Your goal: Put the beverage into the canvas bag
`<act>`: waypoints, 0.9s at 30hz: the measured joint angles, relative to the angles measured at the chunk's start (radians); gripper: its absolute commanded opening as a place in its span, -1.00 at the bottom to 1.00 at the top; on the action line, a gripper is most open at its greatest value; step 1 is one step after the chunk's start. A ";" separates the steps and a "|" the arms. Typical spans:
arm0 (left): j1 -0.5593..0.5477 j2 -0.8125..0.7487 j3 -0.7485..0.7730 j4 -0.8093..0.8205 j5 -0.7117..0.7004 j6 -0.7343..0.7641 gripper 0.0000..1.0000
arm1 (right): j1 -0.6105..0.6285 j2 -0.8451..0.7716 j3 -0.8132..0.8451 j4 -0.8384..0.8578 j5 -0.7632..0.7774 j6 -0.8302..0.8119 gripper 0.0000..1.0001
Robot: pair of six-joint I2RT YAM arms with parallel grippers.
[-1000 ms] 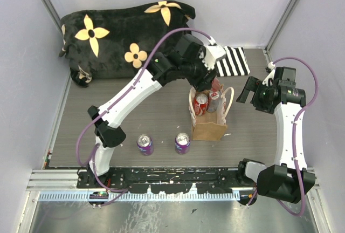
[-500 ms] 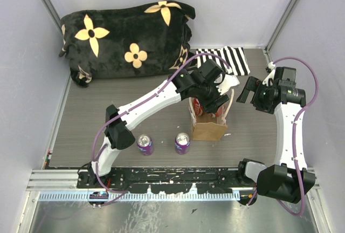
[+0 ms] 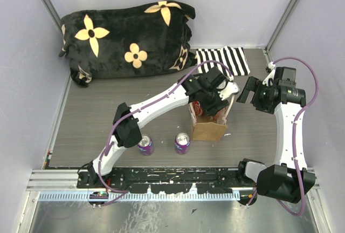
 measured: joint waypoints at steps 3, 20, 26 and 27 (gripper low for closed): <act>0.000 0.023 -0.002 0.002 -0.006 0.005 -1.00 | 0.000 0.000 -0.001 0.000 0.001 -0.001 1.00; -0.002 0.080 -0.010 0.033 -0.012 0.023 -1.00 | -0.005 0.000 -0.011 0.000 0.007 -0.004 1.00; -0.005 0.095 -0.010 0.056 -0.015 0.022 -0.21 | -0.005 0.003 -0.013 0.000 0.010 -0.005 1.00; -0.005 0.095 -0.010 0.057 -0.015 0.022 -0.05 | -0.006 0.003 -0.013 0.000 0.010 -0.005 1.00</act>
